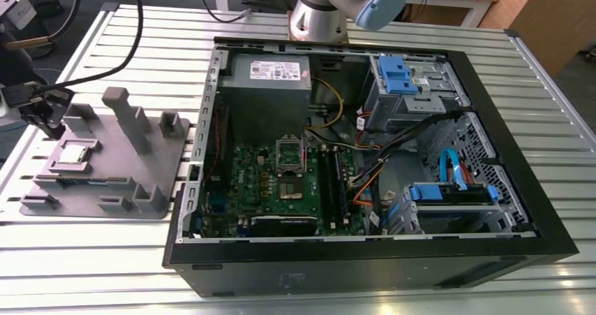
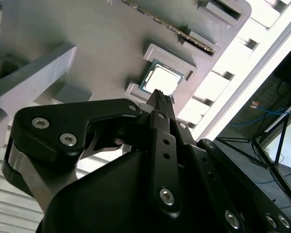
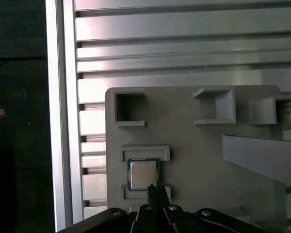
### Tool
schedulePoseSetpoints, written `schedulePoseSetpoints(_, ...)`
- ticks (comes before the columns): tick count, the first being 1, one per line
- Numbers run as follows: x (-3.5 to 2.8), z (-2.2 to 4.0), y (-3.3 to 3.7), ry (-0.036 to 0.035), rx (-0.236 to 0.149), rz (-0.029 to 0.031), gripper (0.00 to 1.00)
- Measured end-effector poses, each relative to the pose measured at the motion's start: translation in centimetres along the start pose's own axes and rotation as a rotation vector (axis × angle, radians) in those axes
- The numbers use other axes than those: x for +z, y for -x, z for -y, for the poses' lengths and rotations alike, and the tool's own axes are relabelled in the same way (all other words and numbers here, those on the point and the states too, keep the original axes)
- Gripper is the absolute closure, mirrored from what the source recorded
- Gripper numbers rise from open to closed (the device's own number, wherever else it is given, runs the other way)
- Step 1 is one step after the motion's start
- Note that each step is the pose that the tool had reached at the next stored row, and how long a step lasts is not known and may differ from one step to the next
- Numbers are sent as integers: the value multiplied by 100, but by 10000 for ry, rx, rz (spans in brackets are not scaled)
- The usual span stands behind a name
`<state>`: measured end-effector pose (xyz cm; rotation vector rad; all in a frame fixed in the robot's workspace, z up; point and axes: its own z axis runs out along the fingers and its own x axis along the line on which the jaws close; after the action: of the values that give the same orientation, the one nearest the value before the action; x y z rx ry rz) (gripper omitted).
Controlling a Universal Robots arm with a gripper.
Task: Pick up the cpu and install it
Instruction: 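Reach for the cpu, then pick up the cpu and move it towards the insertion slot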
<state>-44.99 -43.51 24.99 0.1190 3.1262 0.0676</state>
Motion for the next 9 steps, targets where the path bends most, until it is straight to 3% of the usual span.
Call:
schedulePoseSetpoints(3, 45, 2, 0, 1, 0, 1, 89)
schedulePoseSetpoints(9, 46, 2, 0, 1, 0, 1, 89)
